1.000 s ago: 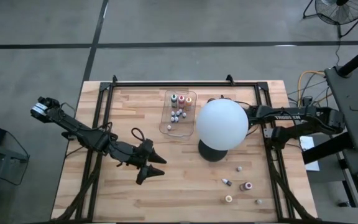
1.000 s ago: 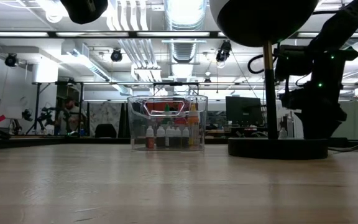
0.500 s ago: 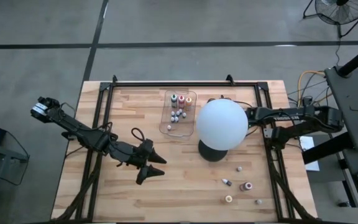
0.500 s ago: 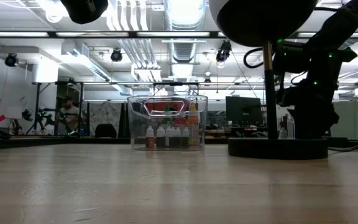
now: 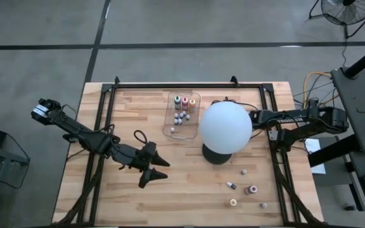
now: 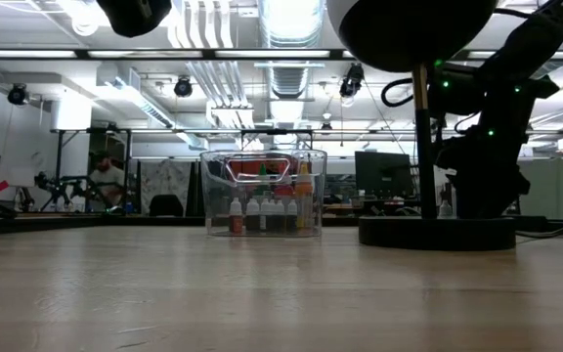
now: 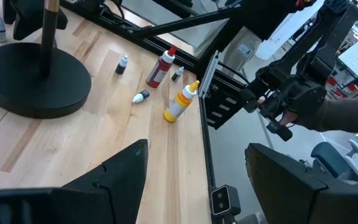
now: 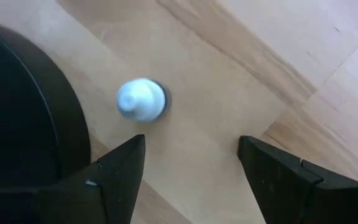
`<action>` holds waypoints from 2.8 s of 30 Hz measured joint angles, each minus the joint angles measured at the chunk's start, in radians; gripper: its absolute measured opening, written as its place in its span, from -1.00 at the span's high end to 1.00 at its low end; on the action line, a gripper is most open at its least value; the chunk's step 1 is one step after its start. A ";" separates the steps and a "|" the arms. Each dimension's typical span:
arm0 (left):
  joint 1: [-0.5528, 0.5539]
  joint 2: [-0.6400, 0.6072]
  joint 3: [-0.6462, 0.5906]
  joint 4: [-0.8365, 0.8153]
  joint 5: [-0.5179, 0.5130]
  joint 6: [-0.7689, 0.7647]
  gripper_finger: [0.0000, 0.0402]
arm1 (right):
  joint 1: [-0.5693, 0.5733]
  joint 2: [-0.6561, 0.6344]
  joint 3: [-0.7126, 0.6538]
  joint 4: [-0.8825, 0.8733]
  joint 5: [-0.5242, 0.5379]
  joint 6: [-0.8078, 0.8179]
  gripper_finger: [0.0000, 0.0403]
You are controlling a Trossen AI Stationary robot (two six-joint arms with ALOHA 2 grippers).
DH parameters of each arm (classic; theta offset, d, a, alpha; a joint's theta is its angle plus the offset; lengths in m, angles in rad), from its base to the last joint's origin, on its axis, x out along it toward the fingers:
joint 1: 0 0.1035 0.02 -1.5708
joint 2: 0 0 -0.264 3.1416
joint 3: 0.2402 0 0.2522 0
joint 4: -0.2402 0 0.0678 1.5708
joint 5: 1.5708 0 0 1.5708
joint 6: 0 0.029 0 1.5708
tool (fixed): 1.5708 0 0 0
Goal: Pick & Place food coloring
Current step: Put the small red food coloring bottle into the transparent bin
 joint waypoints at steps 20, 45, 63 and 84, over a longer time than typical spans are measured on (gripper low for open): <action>0.000 0.000 0.000 0.000 0.001 0.006 -0.20 | 0.000 0.010 0.000 0.094 0.028 -0.014 -0.24; 0.005 0.000 0.000 0.000 0.001 0.010 -0.20 | 0.005 0.098 0.044 0.111 0.029 0.005 -0.12; 0.007 0.000 0.000 0.000 0.001 0.024 -0.20 | 0.005 0.095 0.050 0.058 0.021 0.024 -0.12; 0.018 0.000 0.000 0.000 0.001 0.059 -0.20 | 0.003 0.085 0.049 0.056 -0.002 0.028 0.65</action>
